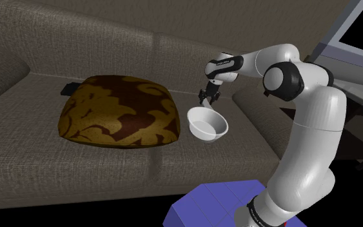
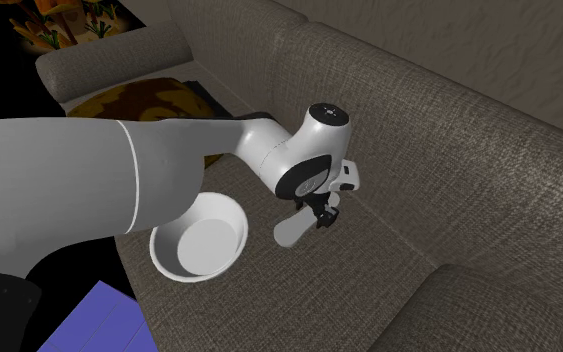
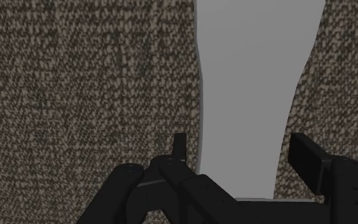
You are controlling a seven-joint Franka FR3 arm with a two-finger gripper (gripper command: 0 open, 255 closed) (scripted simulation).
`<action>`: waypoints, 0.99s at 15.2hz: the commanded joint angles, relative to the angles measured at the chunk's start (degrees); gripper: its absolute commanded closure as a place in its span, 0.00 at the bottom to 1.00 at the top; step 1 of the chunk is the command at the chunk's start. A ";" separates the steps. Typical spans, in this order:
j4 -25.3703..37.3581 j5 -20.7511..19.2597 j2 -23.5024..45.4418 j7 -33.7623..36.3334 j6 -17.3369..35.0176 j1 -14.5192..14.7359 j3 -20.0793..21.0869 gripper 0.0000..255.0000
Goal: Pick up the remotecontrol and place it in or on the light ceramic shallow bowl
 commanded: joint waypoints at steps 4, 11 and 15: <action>0.55 -0.19 -0.70 0.13 -1.23 0.06 -0.09 1.00; 2.96 -0.78 -2.82 0.56 -5.71 0.18 -0.36 1.00; 4.65 -1.07 -3.81 0.78 -8.37 0.22 -0.49 1.00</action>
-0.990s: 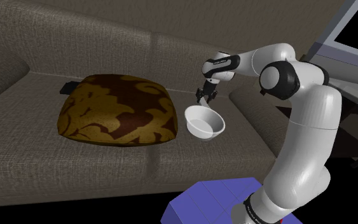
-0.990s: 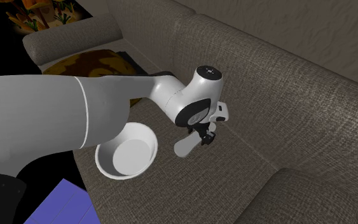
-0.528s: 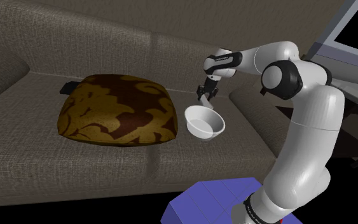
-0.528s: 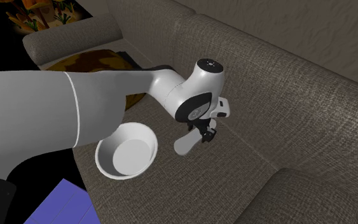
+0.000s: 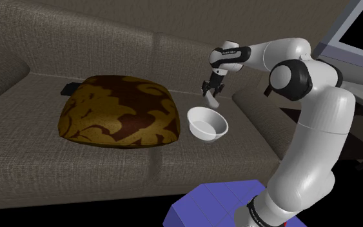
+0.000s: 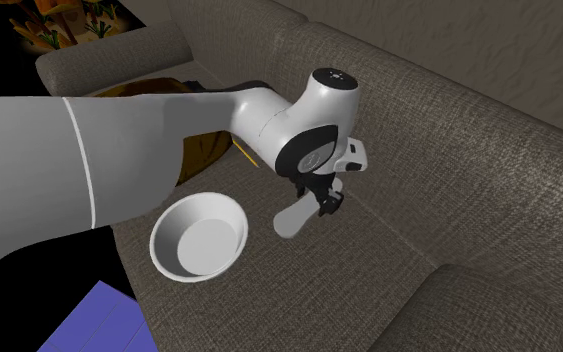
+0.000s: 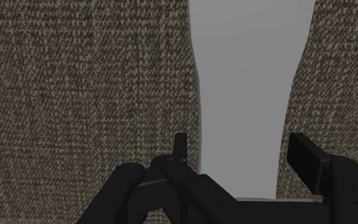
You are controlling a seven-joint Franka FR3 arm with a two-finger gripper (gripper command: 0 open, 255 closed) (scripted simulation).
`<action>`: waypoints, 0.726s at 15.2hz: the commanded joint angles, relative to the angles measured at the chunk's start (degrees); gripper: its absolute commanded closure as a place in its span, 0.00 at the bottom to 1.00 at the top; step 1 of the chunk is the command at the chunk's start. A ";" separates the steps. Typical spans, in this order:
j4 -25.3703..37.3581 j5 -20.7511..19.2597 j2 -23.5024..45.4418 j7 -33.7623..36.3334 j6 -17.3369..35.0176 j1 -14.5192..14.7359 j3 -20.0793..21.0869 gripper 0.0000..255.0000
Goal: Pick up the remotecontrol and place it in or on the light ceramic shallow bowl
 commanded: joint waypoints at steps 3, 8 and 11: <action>1.98 -0.25 -0.81 0.18 -2.77 -0.01 -0.12 1.00; 4.68 -0.50 -1.63 0.39 -6.27 -0.03 -0.23 1.00; 6.50 -0.62 -1.98 0.50 -8.42 -0.07 -0.28 1.00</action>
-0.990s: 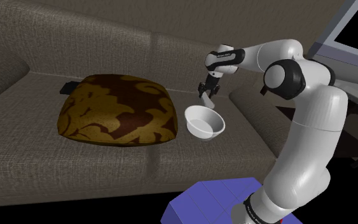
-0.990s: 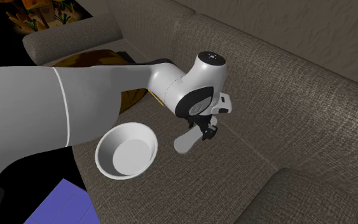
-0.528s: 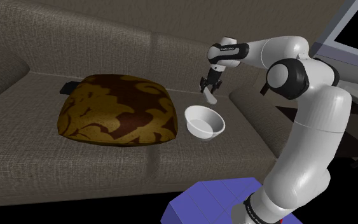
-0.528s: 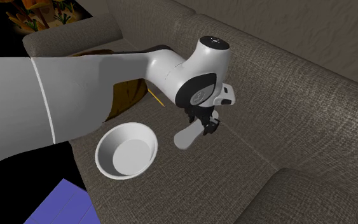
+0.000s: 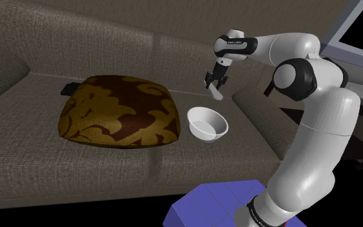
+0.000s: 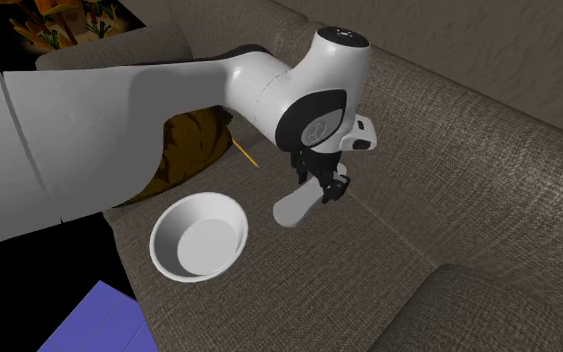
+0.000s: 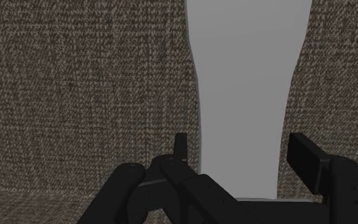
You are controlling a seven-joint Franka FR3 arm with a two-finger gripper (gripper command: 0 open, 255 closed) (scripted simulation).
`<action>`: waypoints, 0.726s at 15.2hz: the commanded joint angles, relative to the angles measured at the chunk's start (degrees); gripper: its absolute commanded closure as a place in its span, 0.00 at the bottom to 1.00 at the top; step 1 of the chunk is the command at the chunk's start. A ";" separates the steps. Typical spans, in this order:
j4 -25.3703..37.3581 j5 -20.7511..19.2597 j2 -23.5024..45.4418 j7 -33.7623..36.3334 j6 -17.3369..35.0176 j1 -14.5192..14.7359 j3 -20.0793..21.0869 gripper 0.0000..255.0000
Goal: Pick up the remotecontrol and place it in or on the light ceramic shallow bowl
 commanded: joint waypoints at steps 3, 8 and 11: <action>2.80 -0.13 -0.30 0.18 -3.09 -0.05 -0.06 1.00; -2.22 -1.19 -5.29 1.71 -2.92 1.35 0.11 1.00; -11.17 -2.65 -12.08 4.17 -0.57 3.24 0.69 1.00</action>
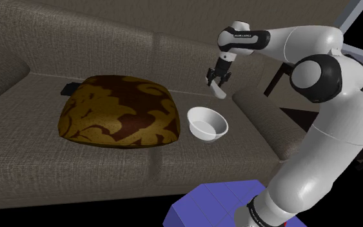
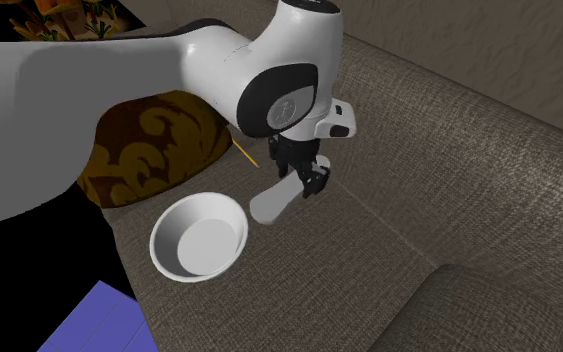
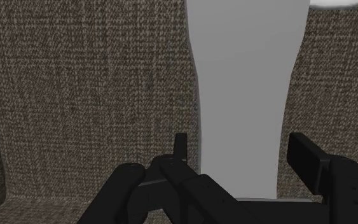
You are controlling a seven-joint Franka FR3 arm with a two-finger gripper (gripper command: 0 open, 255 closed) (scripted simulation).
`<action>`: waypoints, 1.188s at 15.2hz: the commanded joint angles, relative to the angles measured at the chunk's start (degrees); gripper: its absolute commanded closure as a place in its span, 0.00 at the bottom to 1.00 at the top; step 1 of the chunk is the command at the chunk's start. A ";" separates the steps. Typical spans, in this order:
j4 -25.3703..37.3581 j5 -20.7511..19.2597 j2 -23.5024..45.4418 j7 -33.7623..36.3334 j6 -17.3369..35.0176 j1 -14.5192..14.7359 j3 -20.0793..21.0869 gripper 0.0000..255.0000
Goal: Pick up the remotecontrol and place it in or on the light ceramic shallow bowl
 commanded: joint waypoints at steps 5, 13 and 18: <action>-17.05 -2.70 -13.55 5.64 3.87 3.19 1.96 1.00; -32.93 -3.95 -28.84 13.52 4.60 5.98 6.40 1.00; -38.73 -3.62 -33.56 16.22 5.69 6.90 8.29 1.00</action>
